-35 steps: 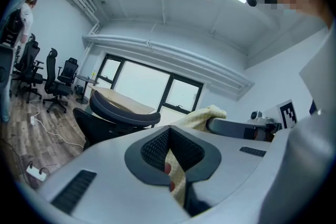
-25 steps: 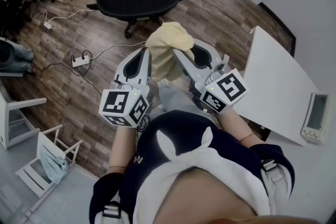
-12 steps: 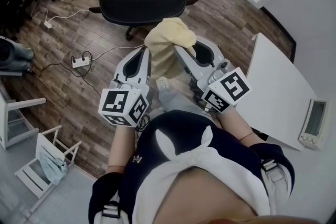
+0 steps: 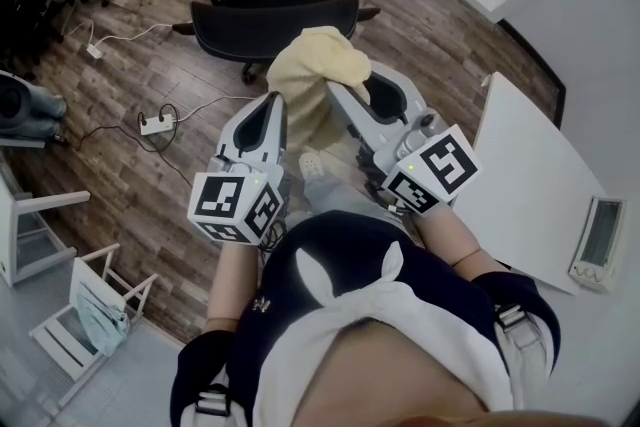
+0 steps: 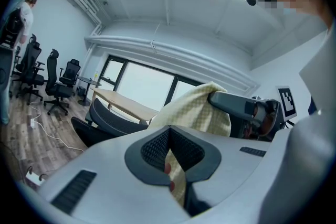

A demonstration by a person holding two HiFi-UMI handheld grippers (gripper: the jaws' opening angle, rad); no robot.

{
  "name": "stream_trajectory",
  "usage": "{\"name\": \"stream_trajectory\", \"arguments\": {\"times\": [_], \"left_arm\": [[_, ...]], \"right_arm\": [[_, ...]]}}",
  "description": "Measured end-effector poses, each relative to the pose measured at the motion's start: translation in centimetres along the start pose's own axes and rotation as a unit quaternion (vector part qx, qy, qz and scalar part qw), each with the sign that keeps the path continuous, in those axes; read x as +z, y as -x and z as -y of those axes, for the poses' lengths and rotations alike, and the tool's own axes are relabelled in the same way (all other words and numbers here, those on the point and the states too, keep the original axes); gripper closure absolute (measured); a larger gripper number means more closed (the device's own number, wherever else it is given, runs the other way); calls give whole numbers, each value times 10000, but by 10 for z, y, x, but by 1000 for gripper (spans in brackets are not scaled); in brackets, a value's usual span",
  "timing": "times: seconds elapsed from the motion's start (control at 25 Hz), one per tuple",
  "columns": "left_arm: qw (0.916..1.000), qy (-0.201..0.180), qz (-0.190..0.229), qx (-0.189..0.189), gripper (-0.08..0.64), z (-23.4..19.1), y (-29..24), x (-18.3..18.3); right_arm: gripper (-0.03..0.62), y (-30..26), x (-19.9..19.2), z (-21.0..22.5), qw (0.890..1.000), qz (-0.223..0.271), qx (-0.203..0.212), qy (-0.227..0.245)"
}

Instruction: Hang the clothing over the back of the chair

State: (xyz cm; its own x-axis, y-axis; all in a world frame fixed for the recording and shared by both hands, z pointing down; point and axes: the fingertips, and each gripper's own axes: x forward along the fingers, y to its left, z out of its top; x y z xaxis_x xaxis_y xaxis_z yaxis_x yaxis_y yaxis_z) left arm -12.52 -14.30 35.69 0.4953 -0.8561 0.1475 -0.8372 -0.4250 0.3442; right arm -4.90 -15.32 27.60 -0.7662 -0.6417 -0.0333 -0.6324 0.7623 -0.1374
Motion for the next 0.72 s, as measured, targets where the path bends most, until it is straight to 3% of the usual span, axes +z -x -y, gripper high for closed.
{"name": "stream_trajectory", "arguments": {"times": [0.72], "left_arm": [[9997, -124, 114, 190, 554, -11, -18, 24]], "right_arm": [[488, -39, 55, 32, 9981, 422, 74, 433]]}}
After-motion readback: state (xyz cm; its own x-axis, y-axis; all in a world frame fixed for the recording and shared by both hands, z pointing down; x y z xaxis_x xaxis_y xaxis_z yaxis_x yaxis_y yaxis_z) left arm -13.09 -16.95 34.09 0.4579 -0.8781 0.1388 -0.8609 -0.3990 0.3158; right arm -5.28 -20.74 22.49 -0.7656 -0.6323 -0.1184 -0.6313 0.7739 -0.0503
